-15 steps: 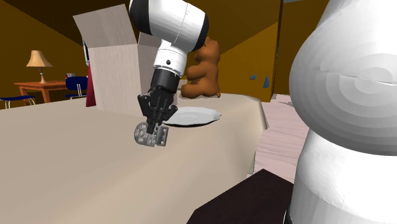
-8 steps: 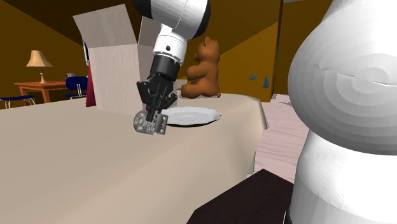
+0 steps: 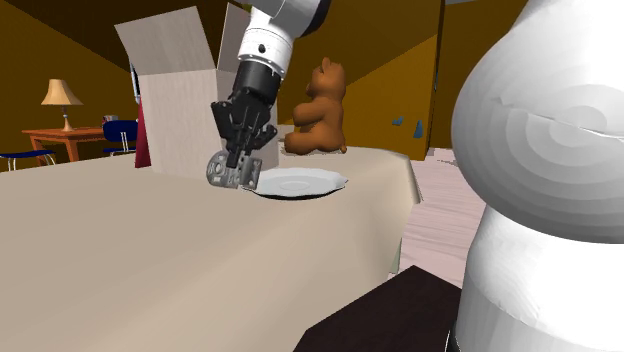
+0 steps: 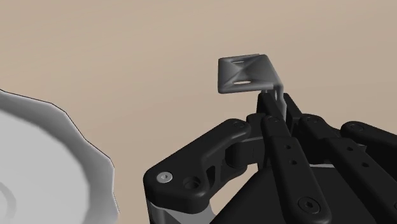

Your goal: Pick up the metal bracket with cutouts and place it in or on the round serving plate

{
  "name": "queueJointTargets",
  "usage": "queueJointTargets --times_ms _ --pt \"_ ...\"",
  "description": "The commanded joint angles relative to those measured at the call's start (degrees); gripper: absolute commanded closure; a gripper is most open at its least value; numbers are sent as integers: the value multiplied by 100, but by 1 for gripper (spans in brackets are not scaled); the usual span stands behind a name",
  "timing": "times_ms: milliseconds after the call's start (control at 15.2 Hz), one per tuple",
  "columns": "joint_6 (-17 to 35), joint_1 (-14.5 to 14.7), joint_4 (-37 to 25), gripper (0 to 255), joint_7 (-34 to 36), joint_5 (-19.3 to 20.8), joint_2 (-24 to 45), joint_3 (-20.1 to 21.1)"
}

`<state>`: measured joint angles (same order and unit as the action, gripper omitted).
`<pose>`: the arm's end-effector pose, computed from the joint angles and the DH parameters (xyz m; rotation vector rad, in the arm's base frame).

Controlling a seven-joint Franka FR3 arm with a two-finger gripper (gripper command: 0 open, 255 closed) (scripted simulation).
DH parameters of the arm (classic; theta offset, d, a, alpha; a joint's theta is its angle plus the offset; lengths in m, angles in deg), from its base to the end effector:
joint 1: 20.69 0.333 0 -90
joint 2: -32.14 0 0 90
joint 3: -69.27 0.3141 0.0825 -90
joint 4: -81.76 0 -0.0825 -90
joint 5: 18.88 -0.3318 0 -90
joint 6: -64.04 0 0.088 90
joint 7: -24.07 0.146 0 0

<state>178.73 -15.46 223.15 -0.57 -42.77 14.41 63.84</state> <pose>0.3736 0.0375 0.3916 -2.7055 -0.3075 0.0984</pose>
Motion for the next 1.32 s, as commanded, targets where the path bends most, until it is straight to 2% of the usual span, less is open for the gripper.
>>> queueJointTargets --times_ms 0,66,594,1254 --pt "-166 -14 -82 255 72 45 -94 -2" --pt "-229 -18 -121 255 101 60 -123 -2" --pt "-790 -410 -1492 255 -717 296 1041 -646" --pt "-1763 -972 -3801 255 -1613 181 2813 -1183"
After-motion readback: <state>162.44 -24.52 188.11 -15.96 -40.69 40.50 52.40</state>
